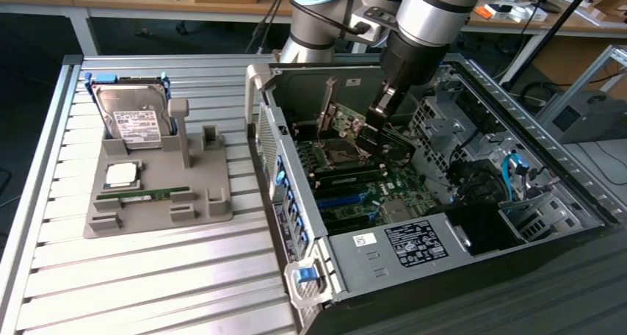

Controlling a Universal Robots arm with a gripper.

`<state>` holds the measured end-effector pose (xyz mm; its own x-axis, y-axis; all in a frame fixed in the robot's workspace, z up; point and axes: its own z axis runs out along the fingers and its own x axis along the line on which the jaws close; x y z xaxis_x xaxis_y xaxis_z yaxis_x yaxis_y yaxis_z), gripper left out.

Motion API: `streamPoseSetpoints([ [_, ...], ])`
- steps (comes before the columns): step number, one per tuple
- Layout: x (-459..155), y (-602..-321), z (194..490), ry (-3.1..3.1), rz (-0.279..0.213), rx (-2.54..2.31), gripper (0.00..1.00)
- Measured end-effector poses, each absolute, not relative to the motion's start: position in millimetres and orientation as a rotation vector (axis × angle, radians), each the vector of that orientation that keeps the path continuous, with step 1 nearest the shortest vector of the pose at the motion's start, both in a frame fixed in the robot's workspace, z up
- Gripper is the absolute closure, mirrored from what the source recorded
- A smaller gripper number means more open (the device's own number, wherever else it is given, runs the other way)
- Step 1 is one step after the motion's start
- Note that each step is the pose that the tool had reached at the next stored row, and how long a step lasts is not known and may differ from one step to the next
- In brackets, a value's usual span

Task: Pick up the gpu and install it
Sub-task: 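Insert the gpu into the slot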

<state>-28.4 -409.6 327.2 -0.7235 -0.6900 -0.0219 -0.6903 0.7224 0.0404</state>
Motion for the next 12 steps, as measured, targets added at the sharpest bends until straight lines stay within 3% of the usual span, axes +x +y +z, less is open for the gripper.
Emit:
streamPoseSetpoints([
  [12, -28.4, -409.6, 327.1, 2.89, 0.072, -1.218, 0.73],
])
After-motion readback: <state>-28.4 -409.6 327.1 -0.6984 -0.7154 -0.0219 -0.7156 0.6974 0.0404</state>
